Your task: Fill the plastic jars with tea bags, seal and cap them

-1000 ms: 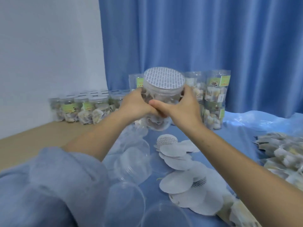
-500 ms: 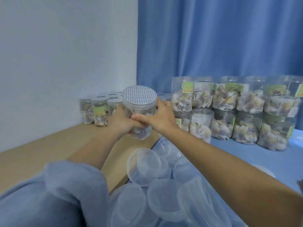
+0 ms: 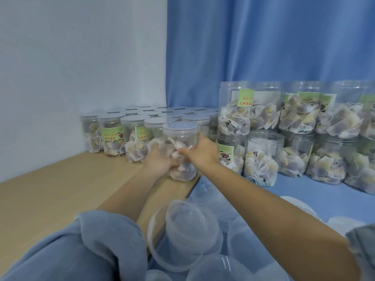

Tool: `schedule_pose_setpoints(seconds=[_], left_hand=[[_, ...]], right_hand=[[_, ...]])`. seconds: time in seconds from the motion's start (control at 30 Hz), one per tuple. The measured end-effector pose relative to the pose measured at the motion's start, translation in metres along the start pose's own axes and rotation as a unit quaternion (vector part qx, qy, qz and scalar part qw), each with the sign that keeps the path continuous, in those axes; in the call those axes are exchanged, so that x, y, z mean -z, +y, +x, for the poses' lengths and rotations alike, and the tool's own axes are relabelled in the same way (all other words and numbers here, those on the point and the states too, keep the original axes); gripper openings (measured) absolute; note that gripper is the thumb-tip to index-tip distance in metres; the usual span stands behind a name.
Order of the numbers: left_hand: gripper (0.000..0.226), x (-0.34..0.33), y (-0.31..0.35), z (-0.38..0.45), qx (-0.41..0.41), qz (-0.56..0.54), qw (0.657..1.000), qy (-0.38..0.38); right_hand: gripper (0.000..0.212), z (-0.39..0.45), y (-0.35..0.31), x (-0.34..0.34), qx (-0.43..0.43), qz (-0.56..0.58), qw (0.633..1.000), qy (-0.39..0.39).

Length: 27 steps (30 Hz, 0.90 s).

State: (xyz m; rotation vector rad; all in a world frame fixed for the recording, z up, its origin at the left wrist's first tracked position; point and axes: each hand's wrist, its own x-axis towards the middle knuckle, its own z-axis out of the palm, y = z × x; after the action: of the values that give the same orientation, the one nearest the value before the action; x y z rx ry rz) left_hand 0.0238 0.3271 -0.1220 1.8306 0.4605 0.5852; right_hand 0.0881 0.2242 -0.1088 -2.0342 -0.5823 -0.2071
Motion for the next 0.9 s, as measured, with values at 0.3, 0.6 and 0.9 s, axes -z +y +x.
schedule_pose_setpoints(seconds=[0.3,0.6,0.9], left_hand=[[0.037,-0.036,0.029,-0.001,0.068,0.025,0.997,-0.017],[0.020,-0.110,0.092,-0.028,0.064,-0.019,0.984,-0.164],[0.056,-0.159,0.118,-0.050,0.047,0.020,0.979,-0.197]], right_hand=[[0.048,-0.003,0.030,0.048,-0.012,0.116,0.982,-0.148],[0.060,0.014,0.085,0.135,-0.031,-0.299,0.954,-0.002],[0.037,-0.018,0.111,0.175,0.042,-0.325,0.942,0.077]])
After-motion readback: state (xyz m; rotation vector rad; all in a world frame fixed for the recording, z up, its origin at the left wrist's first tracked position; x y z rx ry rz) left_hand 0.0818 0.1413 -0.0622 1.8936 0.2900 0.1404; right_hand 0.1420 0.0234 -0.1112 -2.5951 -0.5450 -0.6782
